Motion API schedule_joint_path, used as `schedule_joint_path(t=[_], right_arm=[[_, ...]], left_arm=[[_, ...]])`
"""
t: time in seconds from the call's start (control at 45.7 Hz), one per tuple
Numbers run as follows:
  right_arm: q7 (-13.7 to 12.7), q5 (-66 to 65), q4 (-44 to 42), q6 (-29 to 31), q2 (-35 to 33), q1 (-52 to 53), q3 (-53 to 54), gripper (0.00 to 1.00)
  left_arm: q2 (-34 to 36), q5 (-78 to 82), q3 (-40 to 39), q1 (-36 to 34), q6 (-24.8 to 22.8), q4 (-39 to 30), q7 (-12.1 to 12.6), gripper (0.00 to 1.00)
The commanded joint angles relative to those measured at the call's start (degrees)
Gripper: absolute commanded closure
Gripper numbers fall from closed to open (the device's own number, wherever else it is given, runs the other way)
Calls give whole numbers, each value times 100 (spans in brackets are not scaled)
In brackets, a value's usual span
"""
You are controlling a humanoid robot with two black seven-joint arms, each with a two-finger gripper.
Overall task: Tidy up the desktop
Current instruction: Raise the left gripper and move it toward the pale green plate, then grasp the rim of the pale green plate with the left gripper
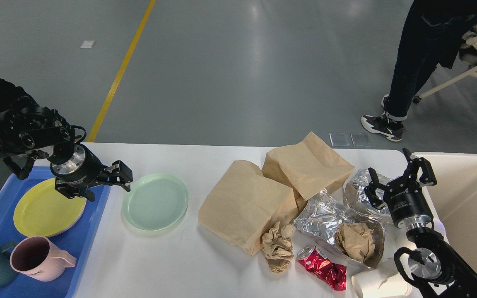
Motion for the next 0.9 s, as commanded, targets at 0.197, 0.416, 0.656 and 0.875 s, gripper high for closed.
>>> schedule_joint_path(t=[0.197,0.416,0.656,0.875], right_arm=[[0,0,0,0,0,0,0,0],[0,0,0,0,0,0,0,0],[0,0,0,0,0,0,0,0],[0,0,0,0,0,0,0,0]], left_arm=[[0,-15,-529,769,721,366,11,7],[-9,-15,-678,1094,1073,375,-7,7],[52,-24,-1126,1534,1503,375,-86,7],[96,-24,-1461,1833,1750,375,-77,7]])
